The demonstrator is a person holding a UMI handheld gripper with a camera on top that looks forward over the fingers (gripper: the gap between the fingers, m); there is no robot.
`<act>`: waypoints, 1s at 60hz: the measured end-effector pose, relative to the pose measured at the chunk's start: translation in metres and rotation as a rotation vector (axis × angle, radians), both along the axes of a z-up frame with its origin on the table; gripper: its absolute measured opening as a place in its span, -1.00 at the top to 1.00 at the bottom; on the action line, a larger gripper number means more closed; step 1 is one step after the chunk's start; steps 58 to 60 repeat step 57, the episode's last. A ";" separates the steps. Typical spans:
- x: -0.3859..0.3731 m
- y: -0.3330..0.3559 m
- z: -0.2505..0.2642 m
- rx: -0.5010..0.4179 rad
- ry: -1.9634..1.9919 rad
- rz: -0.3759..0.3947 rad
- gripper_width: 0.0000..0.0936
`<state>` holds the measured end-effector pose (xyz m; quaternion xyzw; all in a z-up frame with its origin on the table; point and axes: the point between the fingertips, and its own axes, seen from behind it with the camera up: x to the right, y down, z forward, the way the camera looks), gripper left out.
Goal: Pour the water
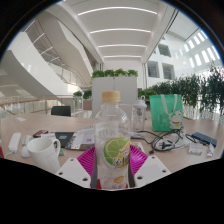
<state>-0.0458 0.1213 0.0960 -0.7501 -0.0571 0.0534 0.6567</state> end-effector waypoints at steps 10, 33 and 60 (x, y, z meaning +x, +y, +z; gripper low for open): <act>0.002 -0.003 0.000 -0.048 0.017 0.030 -0.14; 0.009 -0.137 0.021 -0.298 0.031 -0.019 -0.79; -0.064 -0.330 0.133 -0.248 0.008 -0.034 -0.77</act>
